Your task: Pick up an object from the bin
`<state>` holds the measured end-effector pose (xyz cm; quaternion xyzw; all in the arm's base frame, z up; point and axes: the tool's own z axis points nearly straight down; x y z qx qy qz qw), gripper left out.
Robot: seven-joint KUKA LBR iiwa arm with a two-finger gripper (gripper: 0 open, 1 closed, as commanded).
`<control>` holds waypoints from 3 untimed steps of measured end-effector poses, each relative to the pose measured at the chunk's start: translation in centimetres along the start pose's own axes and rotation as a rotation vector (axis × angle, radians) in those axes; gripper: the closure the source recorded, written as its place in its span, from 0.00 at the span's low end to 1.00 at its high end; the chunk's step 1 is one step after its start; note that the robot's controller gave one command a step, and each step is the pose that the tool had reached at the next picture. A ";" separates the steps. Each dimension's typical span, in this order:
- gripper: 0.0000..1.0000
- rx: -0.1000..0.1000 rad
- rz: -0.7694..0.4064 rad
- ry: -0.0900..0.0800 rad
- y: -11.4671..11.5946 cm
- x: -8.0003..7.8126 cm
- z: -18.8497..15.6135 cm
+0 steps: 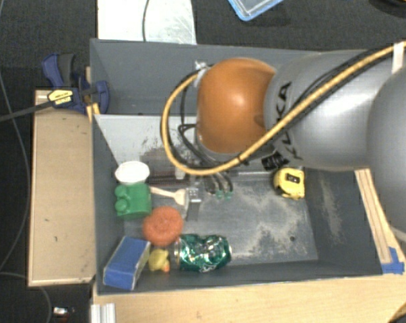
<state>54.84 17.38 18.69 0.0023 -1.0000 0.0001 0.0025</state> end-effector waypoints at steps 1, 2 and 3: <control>0.00 -0.001 0.006 -0.008 -0.1 -0.2 -0.5; 0.00 -0.003 -0.002 -0.011 1.0 1.3 8.5; 0.00 -0.003 -0.006 -0.014 1.4 1.8 9.1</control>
Offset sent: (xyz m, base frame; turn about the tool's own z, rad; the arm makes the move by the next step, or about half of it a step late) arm -0.0204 0.0138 -0.1169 0.0039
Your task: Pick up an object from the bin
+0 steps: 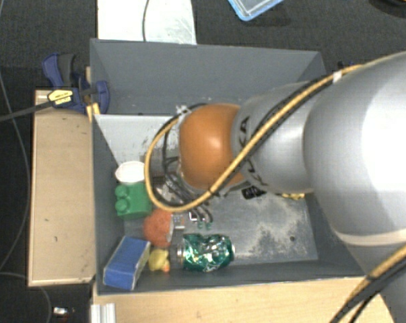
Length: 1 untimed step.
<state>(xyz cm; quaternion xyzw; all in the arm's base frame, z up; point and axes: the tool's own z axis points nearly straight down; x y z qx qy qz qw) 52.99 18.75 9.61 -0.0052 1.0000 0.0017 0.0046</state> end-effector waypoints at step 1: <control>0.00 -0.001 0.020 0.005 1.2 0.7 -0.4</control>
Offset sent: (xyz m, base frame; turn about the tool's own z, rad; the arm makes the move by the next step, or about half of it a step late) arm -0.0042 0.0070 -0.0261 0.0571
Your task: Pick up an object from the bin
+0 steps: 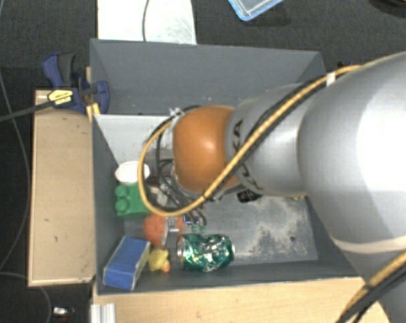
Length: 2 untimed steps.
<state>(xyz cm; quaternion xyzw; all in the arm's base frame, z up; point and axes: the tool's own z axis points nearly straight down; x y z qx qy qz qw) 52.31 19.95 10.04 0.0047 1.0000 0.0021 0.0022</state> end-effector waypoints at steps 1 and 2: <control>0.00 0.000 0.031 -0.004 -0.5 -0.3 3.1; 1.00 -0.002 0.035 -0.004 -0.5 0.1 2.8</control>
Offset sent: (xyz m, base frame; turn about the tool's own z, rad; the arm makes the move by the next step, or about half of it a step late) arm -0.0019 -0.0054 -0.0304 0.0297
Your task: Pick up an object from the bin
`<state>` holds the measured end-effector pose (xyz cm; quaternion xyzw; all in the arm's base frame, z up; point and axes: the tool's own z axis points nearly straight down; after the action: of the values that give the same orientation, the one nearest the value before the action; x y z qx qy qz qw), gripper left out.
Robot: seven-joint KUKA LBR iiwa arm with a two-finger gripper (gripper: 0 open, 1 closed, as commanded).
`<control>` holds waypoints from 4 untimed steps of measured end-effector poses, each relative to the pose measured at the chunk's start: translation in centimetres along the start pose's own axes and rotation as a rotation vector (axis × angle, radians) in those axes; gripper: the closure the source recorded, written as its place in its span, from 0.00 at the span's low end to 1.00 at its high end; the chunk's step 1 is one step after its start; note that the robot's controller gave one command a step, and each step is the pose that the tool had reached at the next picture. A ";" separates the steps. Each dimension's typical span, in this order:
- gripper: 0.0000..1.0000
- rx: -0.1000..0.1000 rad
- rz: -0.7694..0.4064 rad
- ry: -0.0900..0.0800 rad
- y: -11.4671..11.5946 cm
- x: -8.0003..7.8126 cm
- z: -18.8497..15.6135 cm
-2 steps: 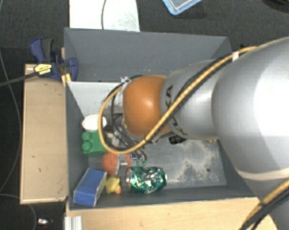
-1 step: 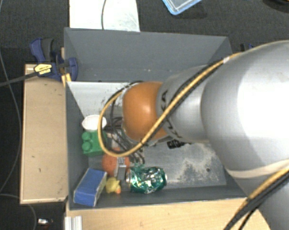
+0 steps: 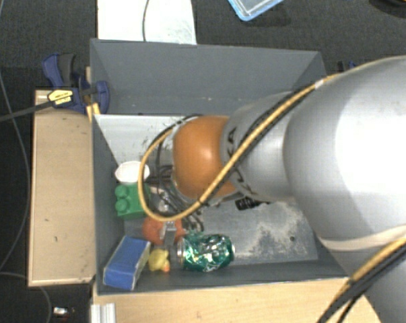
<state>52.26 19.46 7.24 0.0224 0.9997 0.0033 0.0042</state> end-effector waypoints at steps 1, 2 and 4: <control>1.00 0.000 -0.005 0.000 0.0 0.0 0.0; 1.00 -0.001 -0.004 -0.002 0.0 0.0 -0.2; 1.00 0.000 -0.001 0.003 0.0 0.0 -6.8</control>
Offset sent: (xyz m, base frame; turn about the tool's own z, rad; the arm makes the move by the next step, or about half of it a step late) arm 0.0001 0.0000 0.0044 -0.0046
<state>52.16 19.37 14.08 0.0217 0.9998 0.0032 0.0029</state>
